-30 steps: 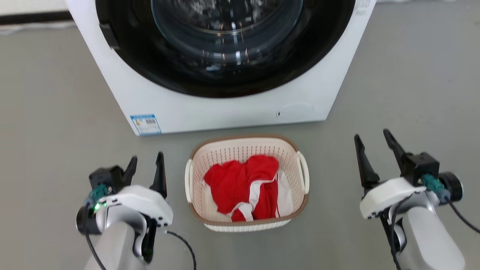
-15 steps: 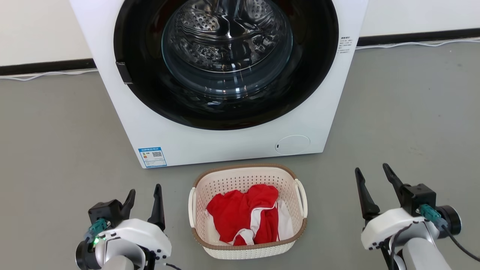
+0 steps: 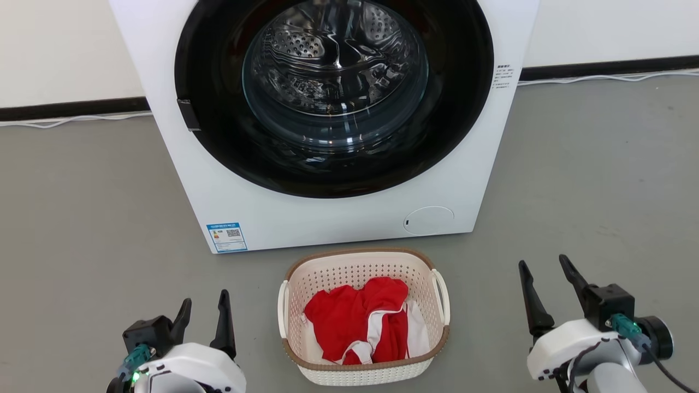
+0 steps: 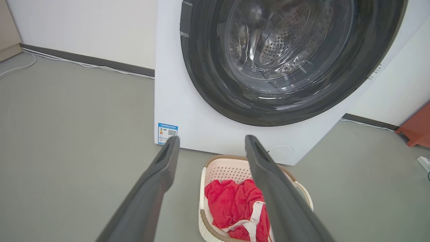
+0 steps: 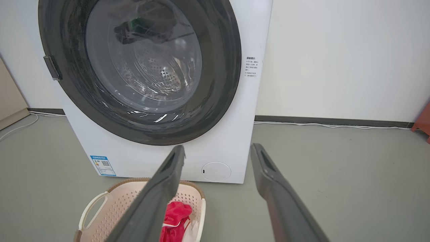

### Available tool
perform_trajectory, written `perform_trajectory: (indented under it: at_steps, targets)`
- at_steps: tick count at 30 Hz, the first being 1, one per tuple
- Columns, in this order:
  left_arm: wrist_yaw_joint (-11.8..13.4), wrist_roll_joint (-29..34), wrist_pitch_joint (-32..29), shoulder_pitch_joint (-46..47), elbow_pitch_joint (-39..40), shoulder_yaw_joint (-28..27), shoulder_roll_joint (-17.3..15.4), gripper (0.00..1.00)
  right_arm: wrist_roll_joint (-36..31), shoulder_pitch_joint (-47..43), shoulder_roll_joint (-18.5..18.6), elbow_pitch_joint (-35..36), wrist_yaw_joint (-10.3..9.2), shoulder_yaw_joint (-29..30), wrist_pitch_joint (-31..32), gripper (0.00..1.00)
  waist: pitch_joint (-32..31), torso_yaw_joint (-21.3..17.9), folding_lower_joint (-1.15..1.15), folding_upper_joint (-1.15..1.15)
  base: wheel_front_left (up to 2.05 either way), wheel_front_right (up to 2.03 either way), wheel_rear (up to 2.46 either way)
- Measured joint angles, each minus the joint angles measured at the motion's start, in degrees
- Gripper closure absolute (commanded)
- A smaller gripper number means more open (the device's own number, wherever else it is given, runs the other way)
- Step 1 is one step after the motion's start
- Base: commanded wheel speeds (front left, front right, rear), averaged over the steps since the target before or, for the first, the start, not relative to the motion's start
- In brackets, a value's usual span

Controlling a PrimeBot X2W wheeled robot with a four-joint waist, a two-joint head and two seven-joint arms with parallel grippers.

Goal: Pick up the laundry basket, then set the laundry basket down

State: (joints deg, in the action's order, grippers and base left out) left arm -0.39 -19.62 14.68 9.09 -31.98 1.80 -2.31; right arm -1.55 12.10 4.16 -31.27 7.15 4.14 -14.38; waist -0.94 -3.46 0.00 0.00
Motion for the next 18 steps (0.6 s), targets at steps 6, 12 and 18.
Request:
perform_trajectory:
  at_steps: [6, 12, 18]
  targets:
    - [0.4, 0.0, 0.0, -1.8, 1.7, -0.1, 0.0, 0.0, -0.6, -1.4, -0.4, 1.2, 0.0, 0.2, 0.0, 0.0, -0.6, 0.2, 0.0, 0.0, 0.0, 0.0, 0.0]
    - [0.9, 0.1, 0.0, -2.8, 2.8, -0.2, 0.0, 0.0, -0.9, -3.0, -0.9, 2.3, 0.0, 1.2, 0.0, 0.0, -1.0, 0.3, 0.0, 0.0, 0.0, 0.0, 0.0]
    - [1.0, 0.5, -0.1, -3.7, 1.8, -0.2, 0.3, 1.0, -0.8, -4.8, -1.3, 1.2, -0.07, 1.3, 0.2, 1.0, -1.2, 0.3, 0.0, 0.0, 0.0, 0.0, 0.0]
